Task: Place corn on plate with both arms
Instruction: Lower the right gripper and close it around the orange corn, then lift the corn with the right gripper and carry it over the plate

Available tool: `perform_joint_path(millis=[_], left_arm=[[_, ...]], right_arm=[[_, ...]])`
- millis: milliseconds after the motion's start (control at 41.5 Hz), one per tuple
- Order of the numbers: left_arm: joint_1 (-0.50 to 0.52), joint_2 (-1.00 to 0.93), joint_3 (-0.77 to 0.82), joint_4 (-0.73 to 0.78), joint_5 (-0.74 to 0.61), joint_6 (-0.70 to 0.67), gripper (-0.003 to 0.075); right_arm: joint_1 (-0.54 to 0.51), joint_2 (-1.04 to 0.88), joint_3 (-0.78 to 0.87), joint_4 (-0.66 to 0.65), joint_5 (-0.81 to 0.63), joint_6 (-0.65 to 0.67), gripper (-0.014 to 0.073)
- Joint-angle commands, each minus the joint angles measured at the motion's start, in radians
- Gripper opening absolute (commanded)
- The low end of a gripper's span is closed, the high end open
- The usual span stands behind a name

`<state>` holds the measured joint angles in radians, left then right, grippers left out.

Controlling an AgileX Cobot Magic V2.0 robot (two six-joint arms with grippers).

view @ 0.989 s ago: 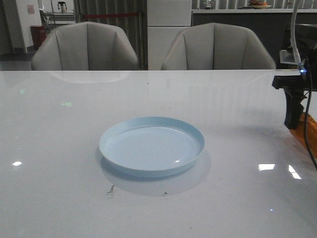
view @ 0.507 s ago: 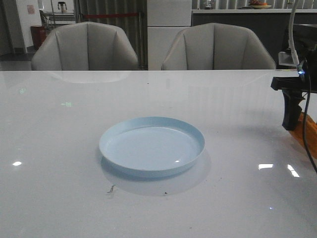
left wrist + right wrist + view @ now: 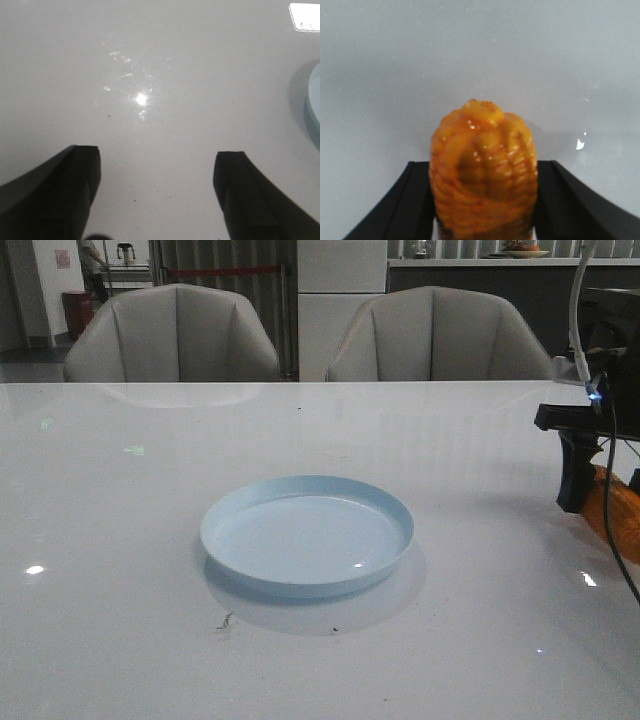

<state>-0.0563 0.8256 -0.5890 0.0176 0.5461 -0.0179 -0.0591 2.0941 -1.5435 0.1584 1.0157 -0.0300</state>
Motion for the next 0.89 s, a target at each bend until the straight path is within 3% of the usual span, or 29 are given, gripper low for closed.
perform_joint_path(millis=[0, 193, 434, 869], left_arm=[[0.001, -0.009, -0.03, -0.009, -0.07, -0.002, 0.0525], [0.001, -0.009, -0.03, -0.009, -0.072, -0.002, 0.0525], [0.001, -0.009, -0.03, -0.009, -0.073, -0.002, 0.0525], [0.001, -0.009, -0.03, -0.009, -0.074, -0.002, 0.0525]], right_arm=[[-0.001, -0.031, -0.043, -0.015, 0.058, -0.01, 0.0055], [0.054, -0.032, -0.204, 0.053, 0.146, -0.039, 0.0055], [0.223, -0.028, -0.39, 0.066, 0.185, -0.059, 0.0055], [0.517, -0.017, -0.433, 0.066, 0.075, -0.059, 0.0059]])
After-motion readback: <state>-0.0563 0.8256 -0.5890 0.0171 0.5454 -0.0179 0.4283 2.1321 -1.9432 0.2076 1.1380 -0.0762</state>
